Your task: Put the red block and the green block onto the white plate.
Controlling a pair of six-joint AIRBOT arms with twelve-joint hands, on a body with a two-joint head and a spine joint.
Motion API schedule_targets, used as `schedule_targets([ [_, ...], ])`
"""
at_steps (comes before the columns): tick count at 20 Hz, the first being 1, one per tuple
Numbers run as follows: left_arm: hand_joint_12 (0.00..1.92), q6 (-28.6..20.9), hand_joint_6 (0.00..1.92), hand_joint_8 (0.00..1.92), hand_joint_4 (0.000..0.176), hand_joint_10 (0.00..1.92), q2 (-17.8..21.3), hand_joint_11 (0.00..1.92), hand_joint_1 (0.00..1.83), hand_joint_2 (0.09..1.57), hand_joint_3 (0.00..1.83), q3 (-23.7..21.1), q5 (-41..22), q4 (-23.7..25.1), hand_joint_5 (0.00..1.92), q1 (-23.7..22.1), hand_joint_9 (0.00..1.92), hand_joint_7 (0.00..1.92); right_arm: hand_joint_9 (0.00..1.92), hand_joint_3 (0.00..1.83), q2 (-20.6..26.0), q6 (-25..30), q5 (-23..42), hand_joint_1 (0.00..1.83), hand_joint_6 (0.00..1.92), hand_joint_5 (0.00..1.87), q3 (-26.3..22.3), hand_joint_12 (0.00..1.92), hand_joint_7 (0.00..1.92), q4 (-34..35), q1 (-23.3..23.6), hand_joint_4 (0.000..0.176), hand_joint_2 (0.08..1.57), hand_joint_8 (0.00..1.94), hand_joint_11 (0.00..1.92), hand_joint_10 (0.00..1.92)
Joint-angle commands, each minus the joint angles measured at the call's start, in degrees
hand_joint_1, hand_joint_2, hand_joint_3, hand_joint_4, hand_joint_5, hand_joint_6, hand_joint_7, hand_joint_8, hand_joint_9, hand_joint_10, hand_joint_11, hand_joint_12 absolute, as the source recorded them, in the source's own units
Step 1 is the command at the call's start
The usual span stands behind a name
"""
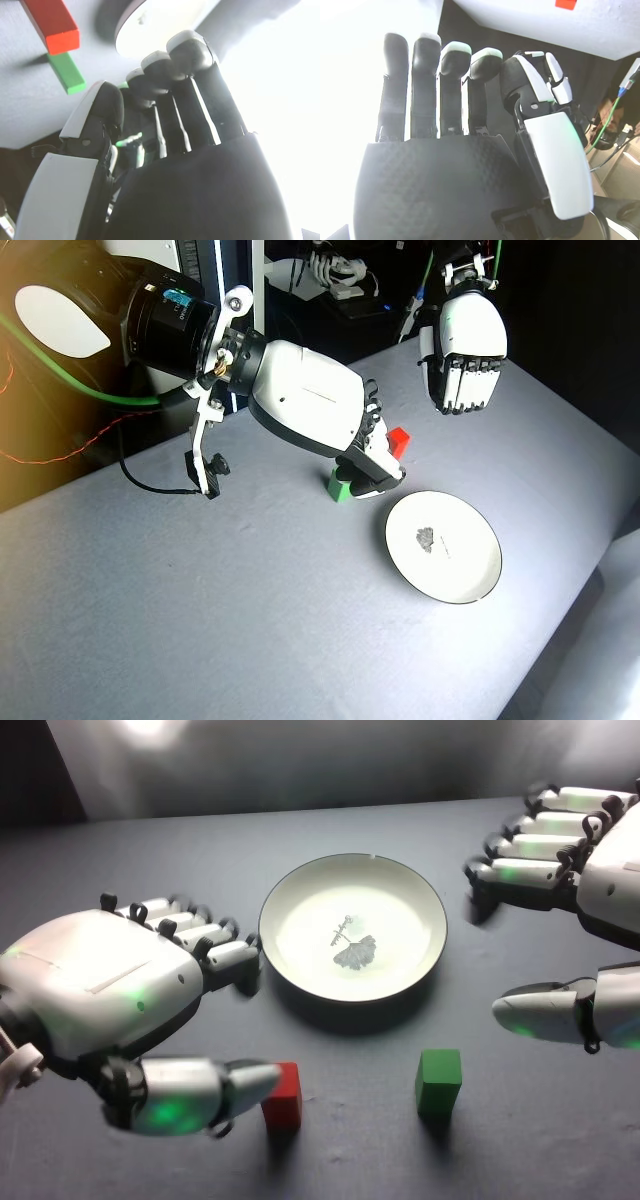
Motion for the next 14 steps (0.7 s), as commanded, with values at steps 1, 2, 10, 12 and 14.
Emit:
schedule_targets([
  [1, 0.23, 0.1, 0.0, 0.0, 0.0, 0.01, 0.6, 0.0, 0.0, 1.2, 0.03, 0.0, -5.4, 1.2, 0.18, -0.7, 0.13, 0.16, 0.15, 0.0, 0.6, 0.0, 6.5, 0.04, 0.01, 0.18, -0.2, 0.31, 0.18, 0.3, 0.9, 0.0, 1.2, 0.01, 0.0, 0.01],
  [2, 0.25, 0.1, 0.0, 0.0, 0.0, 0.01, 0.6, 0.0, 0.0, 1.21, 0.02, 0.1, -5.4, 1.1, 0.19, -0.7, 0.13, 0.17, 0.15, 0.0, 0.6, 0.0, 6.5, 0.03, 0.0, 0.18, -0.2, 0.32, 0.18, 0.3, 0.9, 0.0, 1.2, 0.0, 0.0, 0.01],
  [10, 0.35, 0.1, 0.0, 0.0, 0.0, 0.0, 0.6, 0.0, 0.0, 1.2, 0.0, 0.1, -5.4, 0.4, 0.22, -0.7, 0.17, 0.18, 0.15, 0.0, -2.0, -8.9, 4.7, 0.06, 0.0, 0.2, -2.4, 0.31, 0.18, 6.4, -7.1, 0.0, 1.14, 0.0, 0.0, 0.0],
  [12, 0.36, 0.1, 0.0, 0.0, 0.0, 0.0, 0.5, 0.0, 0.0, 1.16, 0.0, 0.1, -5.4, 0.0, 0.23, -0.7, 0.12, 0.15, 0.11, 0.0, -2.3, -9.6, 6.3, 0.11, 0.0, 0.2, -3.8, 0.22, 0.15, 6.4, -7.5, 0.0, 1.06, 0.0, 0.0, 0.0],
  [14, 0.32, 0.1, 0.0, 0.0, 0.0, 0.0, 0.5, 0.0, 0.0, 1.14, 0.0, 0.1, -5.4, -0.1, 0.21, -0.5, 0.08, 0.09, 0.03, 0.0, -2.2, -10.3, 6.9, 0.12, 0.0, 0.21, -4.8, 0.02, 0.1, 6.4, -6.7, 0.035, 0.96, 0.0, 0.0, 0.0],
])
